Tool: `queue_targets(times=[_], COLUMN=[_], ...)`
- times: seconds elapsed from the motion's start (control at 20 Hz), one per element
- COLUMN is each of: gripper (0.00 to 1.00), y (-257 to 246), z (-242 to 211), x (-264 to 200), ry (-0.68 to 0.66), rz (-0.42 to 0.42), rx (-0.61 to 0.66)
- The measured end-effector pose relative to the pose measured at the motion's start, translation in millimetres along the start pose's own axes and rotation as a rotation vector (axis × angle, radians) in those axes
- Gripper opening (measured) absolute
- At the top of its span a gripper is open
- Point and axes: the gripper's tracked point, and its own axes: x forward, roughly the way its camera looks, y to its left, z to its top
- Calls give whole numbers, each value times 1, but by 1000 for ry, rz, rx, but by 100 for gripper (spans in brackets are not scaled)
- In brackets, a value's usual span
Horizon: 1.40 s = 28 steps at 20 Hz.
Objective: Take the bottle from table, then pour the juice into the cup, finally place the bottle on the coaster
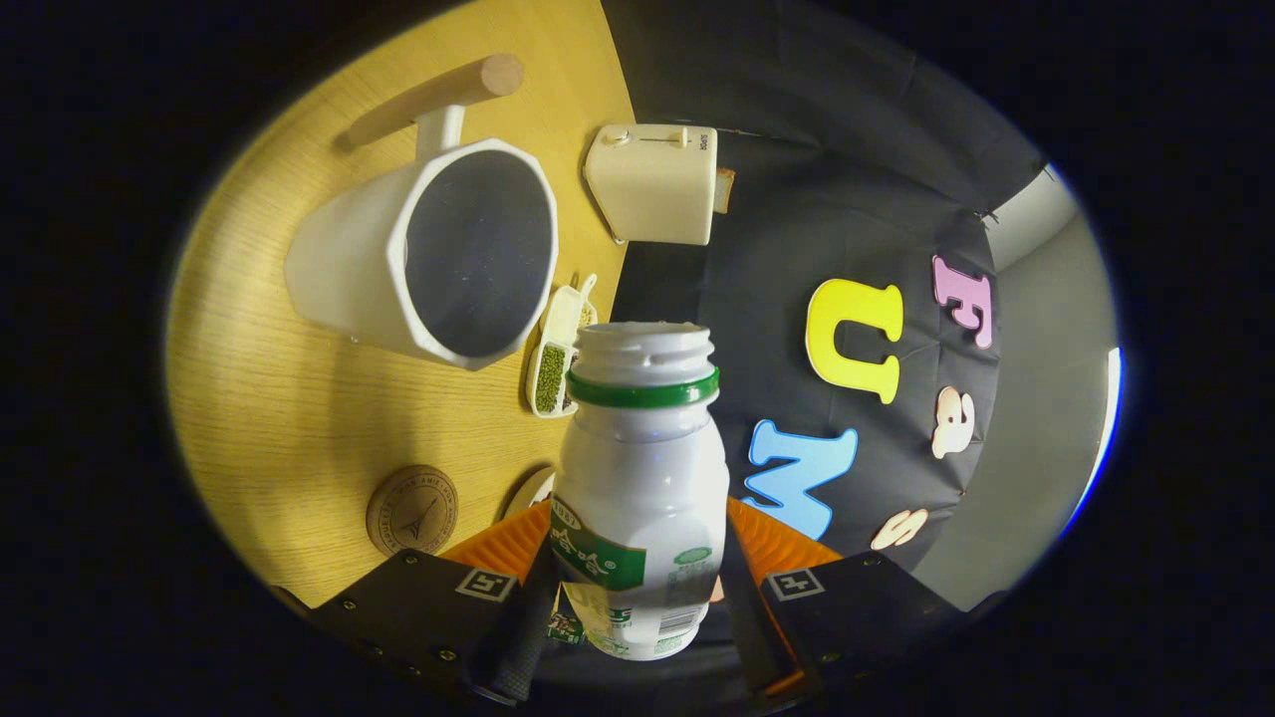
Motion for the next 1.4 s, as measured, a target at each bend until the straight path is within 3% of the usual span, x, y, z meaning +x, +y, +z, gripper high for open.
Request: queue_targets(times=[1.4], gripper=[76], y=[-9], z=[8], x=[2], ry=[2], rz=[-54], rx=[-133])
